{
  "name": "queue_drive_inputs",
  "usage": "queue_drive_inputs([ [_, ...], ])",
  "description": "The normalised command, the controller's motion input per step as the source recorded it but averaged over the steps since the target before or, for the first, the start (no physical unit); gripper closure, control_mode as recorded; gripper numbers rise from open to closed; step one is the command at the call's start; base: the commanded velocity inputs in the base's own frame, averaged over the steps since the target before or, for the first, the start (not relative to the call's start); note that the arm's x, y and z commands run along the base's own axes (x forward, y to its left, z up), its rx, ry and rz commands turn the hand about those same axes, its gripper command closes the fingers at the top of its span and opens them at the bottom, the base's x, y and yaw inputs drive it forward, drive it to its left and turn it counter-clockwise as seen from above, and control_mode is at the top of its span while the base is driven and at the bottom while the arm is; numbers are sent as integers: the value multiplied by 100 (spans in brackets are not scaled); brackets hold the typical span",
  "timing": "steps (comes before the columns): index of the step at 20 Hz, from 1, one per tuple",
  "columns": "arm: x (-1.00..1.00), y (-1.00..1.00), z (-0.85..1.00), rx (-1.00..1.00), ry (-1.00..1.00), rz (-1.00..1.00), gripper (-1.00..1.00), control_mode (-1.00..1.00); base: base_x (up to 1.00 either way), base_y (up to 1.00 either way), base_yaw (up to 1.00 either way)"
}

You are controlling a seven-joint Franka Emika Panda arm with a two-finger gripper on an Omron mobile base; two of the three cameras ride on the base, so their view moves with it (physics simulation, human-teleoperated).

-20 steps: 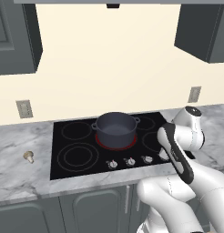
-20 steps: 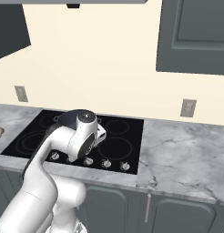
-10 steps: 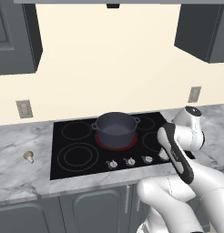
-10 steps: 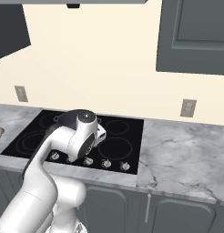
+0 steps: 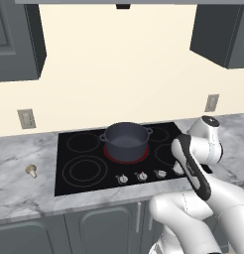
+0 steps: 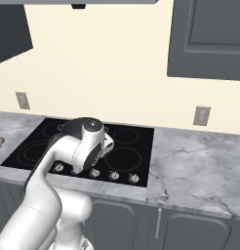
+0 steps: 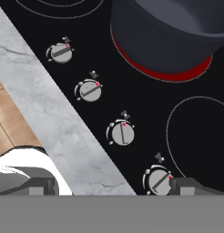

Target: Turn on the burner for the pot on the stove. Wait thirty seconds for the pot to heat up. Then add the mushroom to the pot.

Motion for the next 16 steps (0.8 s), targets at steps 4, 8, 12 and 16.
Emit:
queue_drive_inputs([
  [4, 0, 0, 0, 0, 0, 0, -100, -100, 0, 0, 0],
  [8, 0, 0, 0, 0, 0, 0, -100, -100, 0, 0, 0],
  [12, 0, 0, 0, 0, 0, 0, -100, -100, 0, 0, 0],
  [16, 0, 0, 0, 0, 0, 0, -100, -100, 0, 0, 0],
])
